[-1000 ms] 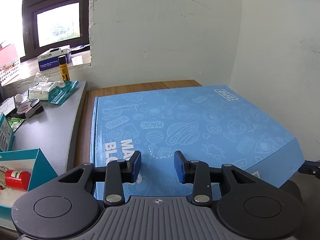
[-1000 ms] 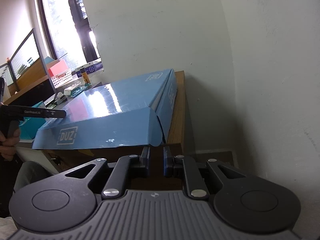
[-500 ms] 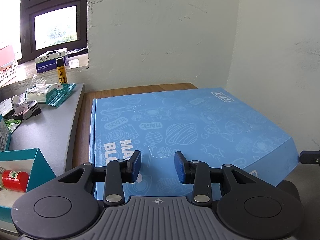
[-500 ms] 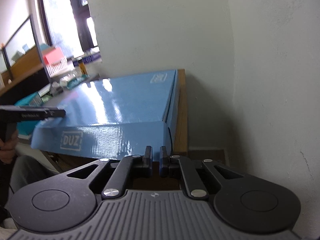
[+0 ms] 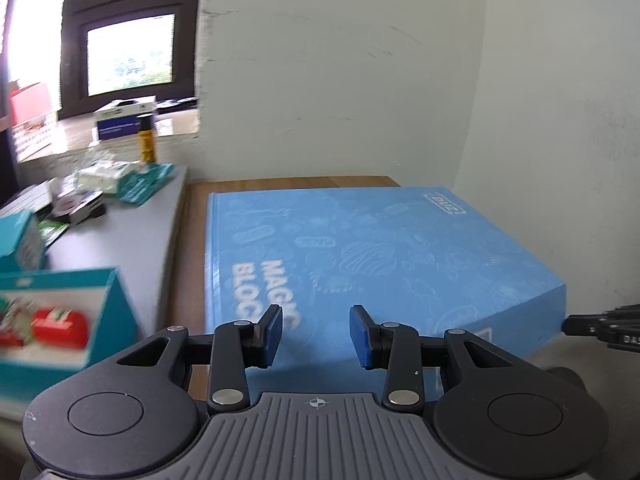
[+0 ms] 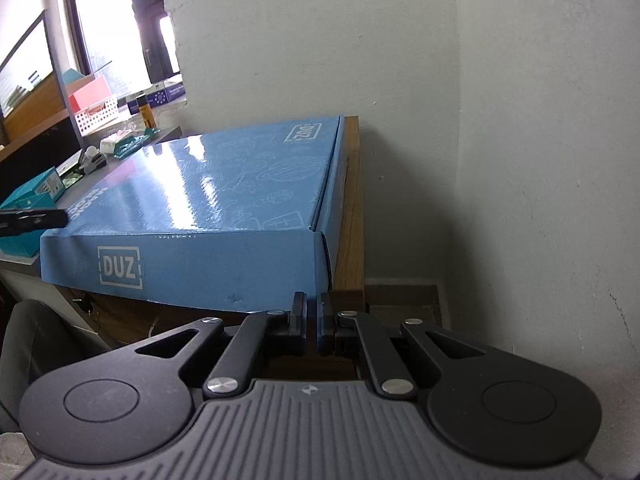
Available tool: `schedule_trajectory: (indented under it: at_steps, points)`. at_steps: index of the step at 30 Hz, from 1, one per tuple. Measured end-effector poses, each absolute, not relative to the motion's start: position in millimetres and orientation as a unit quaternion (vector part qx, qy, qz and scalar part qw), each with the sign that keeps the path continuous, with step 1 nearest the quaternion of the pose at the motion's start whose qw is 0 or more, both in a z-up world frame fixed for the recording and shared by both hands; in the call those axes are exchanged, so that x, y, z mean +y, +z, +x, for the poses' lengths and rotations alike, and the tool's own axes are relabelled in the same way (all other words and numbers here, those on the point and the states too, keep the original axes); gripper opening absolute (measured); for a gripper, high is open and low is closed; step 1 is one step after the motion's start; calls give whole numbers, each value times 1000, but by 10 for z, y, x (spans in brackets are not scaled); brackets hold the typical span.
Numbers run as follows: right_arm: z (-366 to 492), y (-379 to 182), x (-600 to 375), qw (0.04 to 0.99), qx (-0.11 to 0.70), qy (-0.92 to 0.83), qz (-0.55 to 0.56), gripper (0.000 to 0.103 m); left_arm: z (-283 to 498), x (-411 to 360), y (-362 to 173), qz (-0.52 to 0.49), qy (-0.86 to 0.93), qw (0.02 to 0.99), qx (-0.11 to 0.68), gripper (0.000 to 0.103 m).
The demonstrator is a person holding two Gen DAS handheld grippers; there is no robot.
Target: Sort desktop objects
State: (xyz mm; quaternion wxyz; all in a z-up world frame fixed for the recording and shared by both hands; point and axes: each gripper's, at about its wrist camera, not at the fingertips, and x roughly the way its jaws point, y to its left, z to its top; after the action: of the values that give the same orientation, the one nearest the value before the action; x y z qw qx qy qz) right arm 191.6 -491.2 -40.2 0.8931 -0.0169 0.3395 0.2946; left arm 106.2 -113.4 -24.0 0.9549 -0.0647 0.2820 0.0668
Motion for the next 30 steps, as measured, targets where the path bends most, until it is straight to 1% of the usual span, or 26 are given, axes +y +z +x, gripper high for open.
schedule_trajectory:
  at_steps: [5,10,17,24,30]
  points:
    - [1915,-375,-4870,890,343,298,-39,6,768,-1155,-229,-69,75,952,287,40]
    - [1912,-382,-4837,891,342,295,-46,10,626,-1198,-336,-65,85,950,295,40]
    - [1933,-422,-4803,894,340,288,-46,10,626,-1068,-561,-95,83,945,301,40]
    - [1953,-462,-4770,897,338,282,-47,10,649,-1022,-629,-101,76,948,292,39]
    - [2004,-517,-4736,900,335,277,-42,10,713,-957,-666,-125,78,947,285,39]
